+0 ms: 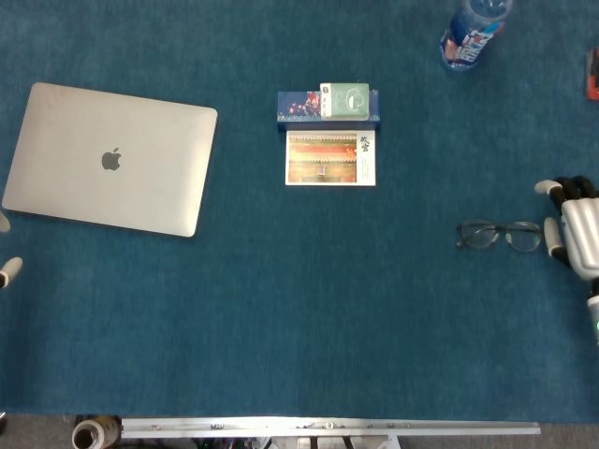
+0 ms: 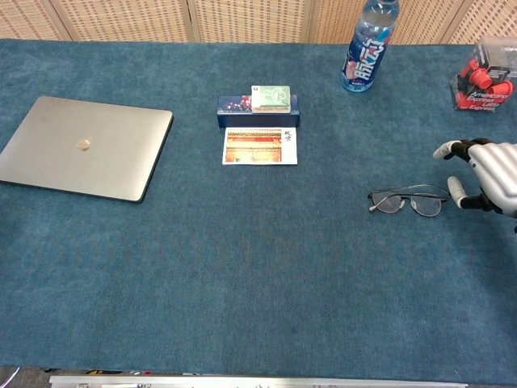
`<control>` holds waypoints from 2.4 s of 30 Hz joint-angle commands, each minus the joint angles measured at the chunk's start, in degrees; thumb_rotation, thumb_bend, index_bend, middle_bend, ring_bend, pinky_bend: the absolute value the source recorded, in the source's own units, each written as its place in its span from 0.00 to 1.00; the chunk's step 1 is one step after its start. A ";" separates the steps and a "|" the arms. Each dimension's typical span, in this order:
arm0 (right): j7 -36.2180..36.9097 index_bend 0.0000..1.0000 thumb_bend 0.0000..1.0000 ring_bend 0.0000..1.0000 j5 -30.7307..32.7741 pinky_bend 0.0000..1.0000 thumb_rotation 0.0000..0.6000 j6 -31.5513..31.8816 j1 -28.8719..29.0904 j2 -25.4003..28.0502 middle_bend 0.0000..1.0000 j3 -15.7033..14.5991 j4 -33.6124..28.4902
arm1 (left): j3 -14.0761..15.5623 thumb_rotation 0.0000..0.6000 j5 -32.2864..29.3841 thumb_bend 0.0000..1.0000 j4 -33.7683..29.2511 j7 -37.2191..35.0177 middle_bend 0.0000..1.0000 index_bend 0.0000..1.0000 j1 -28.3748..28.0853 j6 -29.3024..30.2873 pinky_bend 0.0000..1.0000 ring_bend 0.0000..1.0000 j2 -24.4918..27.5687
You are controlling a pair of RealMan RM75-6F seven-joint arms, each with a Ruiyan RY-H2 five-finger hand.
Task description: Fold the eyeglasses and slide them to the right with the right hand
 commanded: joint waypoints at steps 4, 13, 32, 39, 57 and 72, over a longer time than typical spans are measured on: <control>-0.24 0.31 0.50 0.24 0.02 0.45 1.00 -0.52 0.35 -0.68 0.32 0.13 1.11 | -0.05 1.00 -0.01 0.00 0.16 -0.20 0.48 0.50 -0.01 0.02 0.54 0.35 -0.04; -0.95 0.31 0.50 0.24 0.08 0.45 1.00 -0.95 0.42 -0.75 0.32 -0.06 1.96 | -0.06 1.00 0.07 0.00 0.21 -0.28 0.48 0.50 -0.03 0.00 0.54 0.35 -0.08; -2.50 0.31 0.50 0.24 0.96 0.45 1.00 -2.58 0.42 -0.73 0.32 -0.62 4.26 | -0.13 1.00 0.12 0.00 -0.05 -0.22 0.48 0.50 -0.02 0.10 0.54 0.35 0.03; -2.98 0.31 0.50 0.24 1.66 0.45 1.00 -3.43 0.60 -1.51 0.32 -0.50 6.00 | -0.03 1.00 0.03 0.00 0.16 -0.51 0.48 0.50 0.10 0.08 0.54 0.35 -0.02; -2.53 0.31 0.50 0.24 -0.42 0.45 1.00 -0.71 0.27 2.10 0.32 -0.08 -1.11 | -0.02 1.00 0.13 0.00 -0.03 -0.32 0.48 0.50 -0.06 -0.15 0.54 0.35 -0.10; -2.99 0.31 0.50 0.24 -0.03 0.45 1.00 -0.35 -0.19 3.46 0.32 -0.29 -3.29 | -0.05 1.00 -0.06 0.00 0.02 -0.49 0.48 0.50 -0.16 -0.41 0.54 0.35 -0.10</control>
